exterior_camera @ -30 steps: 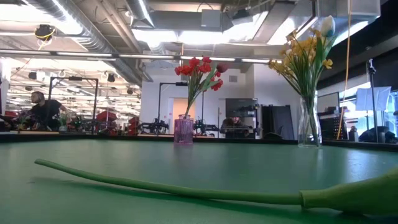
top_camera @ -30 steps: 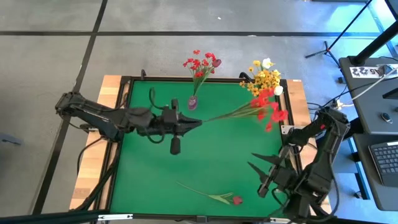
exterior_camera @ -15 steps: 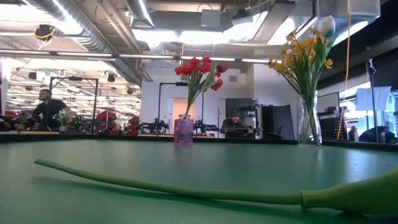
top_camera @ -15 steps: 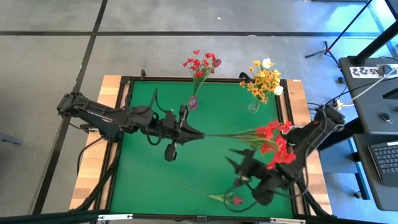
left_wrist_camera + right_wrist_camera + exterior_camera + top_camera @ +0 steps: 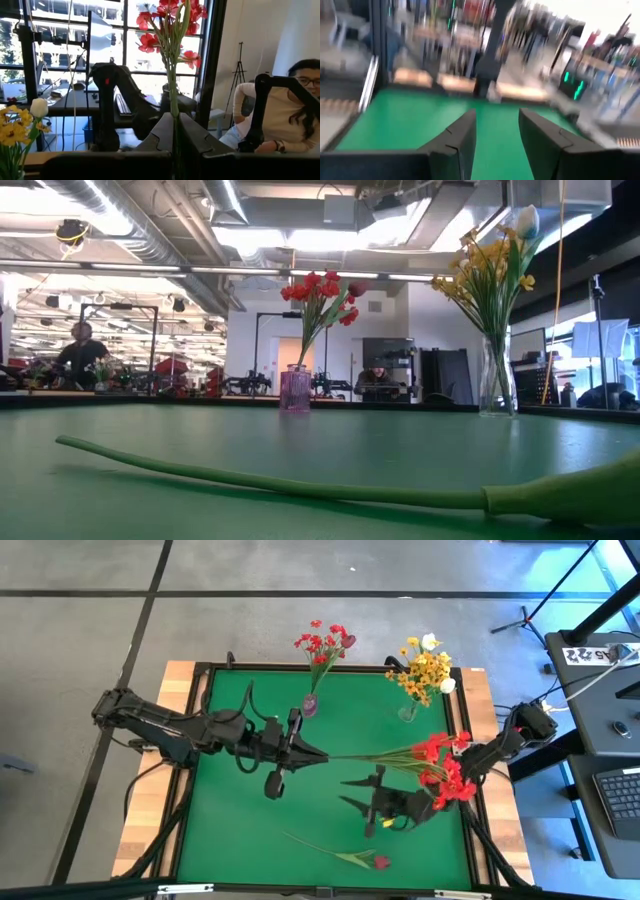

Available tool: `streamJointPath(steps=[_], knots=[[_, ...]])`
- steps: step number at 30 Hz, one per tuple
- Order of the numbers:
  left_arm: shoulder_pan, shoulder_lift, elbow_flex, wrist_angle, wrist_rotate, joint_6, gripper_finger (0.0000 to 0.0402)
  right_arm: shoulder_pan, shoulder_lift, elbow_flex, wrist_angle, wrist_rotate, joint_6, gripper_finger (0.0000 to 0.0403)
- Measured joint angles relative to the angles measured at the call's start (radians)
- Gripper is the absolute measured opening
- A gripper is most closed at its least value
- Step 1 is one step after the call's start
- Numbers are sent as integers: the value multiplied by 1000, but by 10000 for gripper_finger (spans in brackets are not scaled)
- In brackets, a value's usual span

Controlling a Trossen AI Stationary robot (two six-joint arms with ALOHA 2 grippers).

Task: Sort flowers into vase by color
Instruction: Put the red flowers into the pink transparent vase

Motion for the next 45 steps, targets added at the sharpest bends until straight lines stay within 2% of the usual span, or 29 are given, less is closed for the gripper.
streamJointPath(steps=[3, 6, 8, 10, 23, 29, 35, 45], knots=[[0, 4, 0, -15, 0, -1, 3, -14, -27, -131, 374, -63, -156, 147], [-1, 16, 0, -16, 0, -1, 7, -35, -32, -242, 702, -209, -262, 147], [-1, 28, 0, -15, 0, -6, 7, -52, -32, -288, 877, -290, -279, 147], [1, 44, 0, -12, -1, -6, 7, -70, -34, -312, 965, -340, -279, 147], [2, 155, 0, -7, -3, -61, 6, -88, -33, -269, 983, -436, -281, 147], [-1, 170, 0, -29, -13, -71, 6, -88, -32, -269, 989, -421, -281, 144], [-13, 168, 0, -49, -91, -57, 6, -88, -32, -269, 989, -405, -281, 100], [-13, 168, 0, -51, -96, -53, 5, -86, -32, -269, 983, -370, -279, 50]])
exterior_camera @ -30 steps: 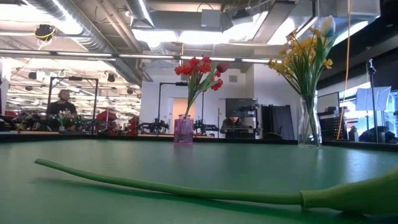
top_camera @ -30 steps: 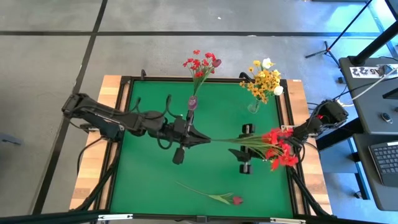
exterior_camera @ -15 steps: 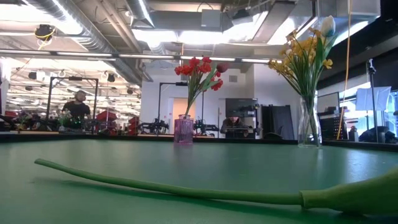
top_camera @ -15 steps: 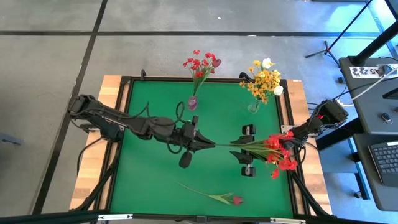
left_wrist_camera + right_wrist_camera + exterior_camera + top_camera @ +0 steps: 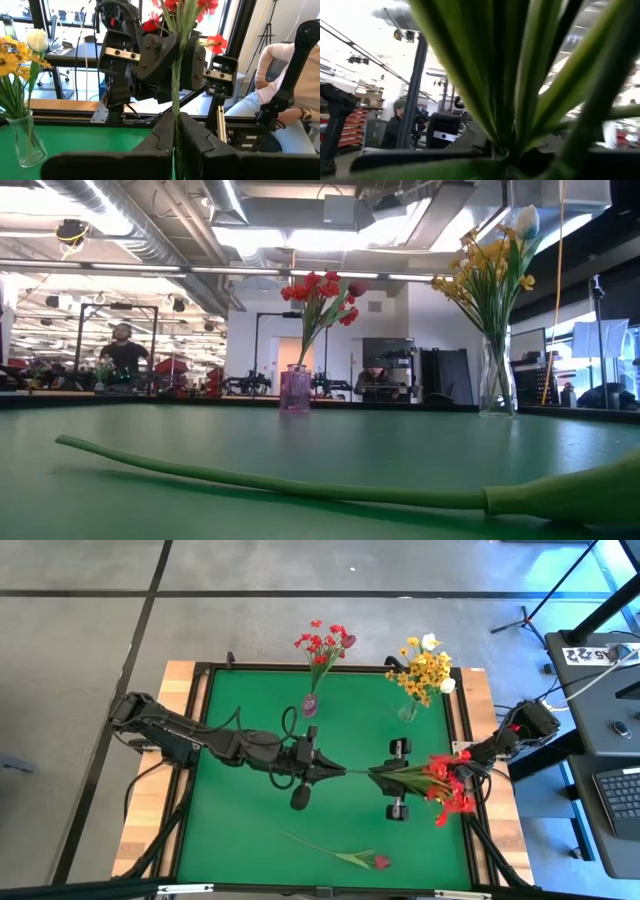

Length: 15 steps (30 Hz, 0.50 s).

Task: Sort flowers into vase by color
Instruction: Put the red flowers into the pink transparent vase

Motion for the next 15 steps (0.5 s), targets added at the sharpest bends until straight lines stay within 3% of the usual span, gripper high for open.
streamJointPath(steps=[5, 9, 15], knots=[[0, 0, 0, -31, -3, -1, 25, 13, 0, 0, -17, 43, -19, 12], [2, 0, 0, -61, -8, 0, 53, 13, 0, 0, -27, 77, -22, 20], [3, -9, 0, -134, -36, 23, 86, 13, 0, 0, -86, 217, -24, 9]])
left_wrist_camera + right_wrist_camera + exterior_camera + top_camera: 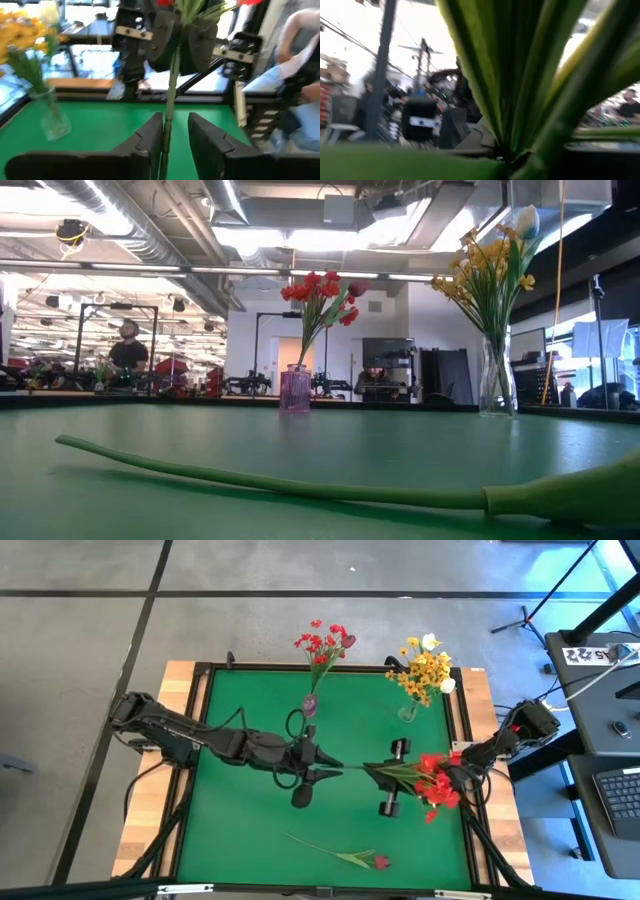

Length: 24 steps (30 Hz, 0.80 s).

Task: Sort flowers into vase by color
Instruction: Put the red flowers into the pink transparent vase

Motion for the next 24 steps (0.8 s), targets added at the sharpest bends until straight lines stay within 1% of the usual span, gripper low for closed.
streamJointPath(steps=[5, 8, 12, 16, 19, 24], knots=[[-3, -40, 0, -123, -65, -4, 112, -1, 0, 0, -78, 132, -2, 20], [-2, -55, 0, -173, -86, -24, 127, -1, 1, 0, -110, 183, 1, 17], [-2, -49, 0, -177, -74, -29, 148, -2, 0, 0, -132, 183, 30, 7], [3, -22, 1, -166, -69, -23, 166, -2, 0, 8, -167, 183, 67, 18], [6, -7, 1, -134, -70, 1, 172, -2, 0, 28, -214, 183, 86, 19], [19, 30, 2, -52, -69, 30, 174, -2, 0, 89, -348, 185, 106, 7]])
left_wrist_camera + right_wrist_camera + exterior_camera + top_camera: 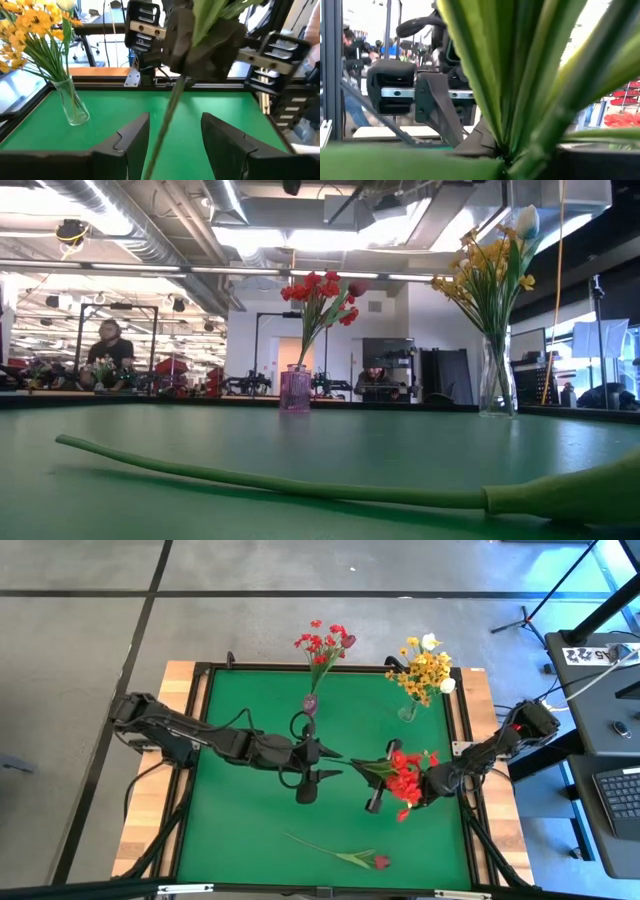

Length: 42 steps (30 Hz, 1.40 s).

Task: Sort flowers into vase by color
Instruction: Put the red flowers into the pink transparent vase

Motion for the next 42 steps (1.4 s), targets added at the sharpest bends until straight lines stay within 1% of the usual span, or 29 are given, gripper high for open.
streamJointPath(steps=[8, 11, 14, 20, 23, 29, 37, 40, 42], knots=[[10, 26, 0, 25, 1, 25, 174, -6, 0, 91, -220, 42, 54, 24], [9, 25, 0, 36, 6, 26, 174, -24, 0, 109, -283, 27, 105, 16], [9, 25, 0, 44, 38, 24, 174, -46, 0, 117, -327, -8, 151, 9], [12, 25, 0, 43, 41, 20, 174, -88, 0, 118, -350, -107, 235, 24], [17, 25, 0, 37, 40, 13, 174, -94, 0, 118, -351, -131, 242, 24], [31, 25, 0, 0, 35, -11, 174, -92, 0, 118, -352, -135, 242, 9], [31, 25, -1, -5, 32, -11, 174, -92, 0, 118, -356, -160, 261, 23], [31, 25, -1, -8, 31, -10, 164, -92, 0, 118, -364, -160, 261, 16], [31, 25, -1, -13, 32, -9, 149, -92, 0, 118, -372, -160, 261, 12]])
